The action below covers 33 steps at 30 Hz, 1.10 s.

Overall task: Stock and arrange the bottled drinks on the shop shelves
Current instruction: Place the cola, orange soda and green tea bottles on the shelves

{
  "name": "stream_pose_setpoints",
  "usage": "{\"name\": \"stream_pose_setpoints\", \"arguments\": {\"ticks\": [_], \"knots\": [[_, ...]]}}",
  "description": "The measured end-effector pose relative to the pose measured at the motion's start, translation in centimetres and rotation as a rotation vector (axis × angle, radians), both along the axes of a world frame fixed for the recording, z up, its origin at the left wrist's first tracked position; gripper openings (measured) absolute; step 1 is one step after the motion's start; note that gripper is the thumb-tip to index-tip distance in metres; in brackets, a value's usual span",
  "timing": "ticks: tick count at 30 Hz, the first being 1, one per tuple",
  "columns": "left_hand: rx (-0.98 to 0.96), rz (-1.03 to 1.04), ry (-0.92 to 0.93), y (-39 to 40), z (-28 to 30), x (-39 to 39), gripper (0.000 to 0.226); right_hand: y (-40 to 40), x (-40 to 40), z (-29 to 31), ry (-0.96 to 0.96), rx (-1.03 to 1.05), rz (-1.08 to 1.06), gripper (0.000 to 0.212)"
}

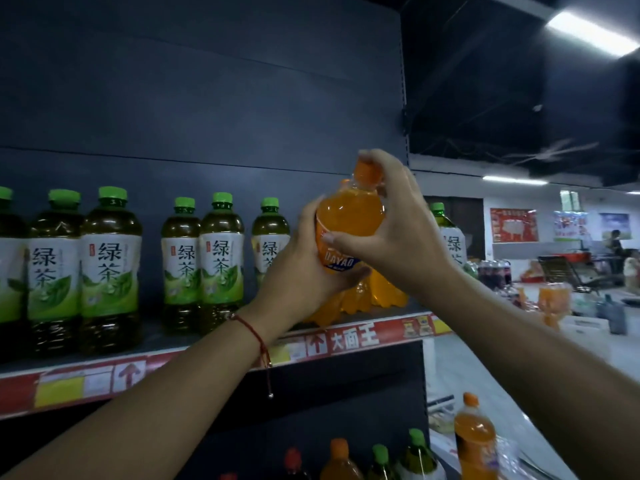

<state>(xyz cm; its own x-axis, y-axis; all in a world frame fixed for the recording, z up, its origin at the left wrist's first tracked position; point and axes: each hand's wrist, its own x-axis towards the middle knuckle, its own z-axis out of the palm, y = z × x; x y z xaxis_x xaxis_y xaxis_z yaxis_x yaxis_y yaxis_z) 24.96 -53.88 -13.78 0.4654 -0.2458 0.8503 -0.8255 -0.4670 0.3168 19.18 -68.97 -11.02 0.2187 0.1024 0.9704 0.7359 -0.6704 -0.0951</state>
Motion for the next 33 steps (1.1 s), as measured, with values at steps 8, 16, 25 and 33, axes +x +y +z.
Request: {"name": "stream_pose_setpoints", "arguments": {"ticks": [8,16,25,33], "knots": [[-0.075,-0.205,0.025,-2.9,-4.6,-4.0,0.102,-2.5,-3.7,-6.6,0.106,0.258,0.327,0.088],[-0.434,-0.347,0.262,-2.6,-14.7,-5.8,0.093,-2.6,-4.1,-20.6,0.784,0.374,0.532,0.038],[-0.564,-0.245,0.583,-1.1,-28.0,-6.4,0.075,-0.7,-2.7,-34.9,1.215,0.403,0.619,0.077],[-0.533,-0.267,0.868,-0.2,-36.0,-4.9,0.045,0.2,-1.8,-43.1,1.323,0.47,0.491,0.069]]}}
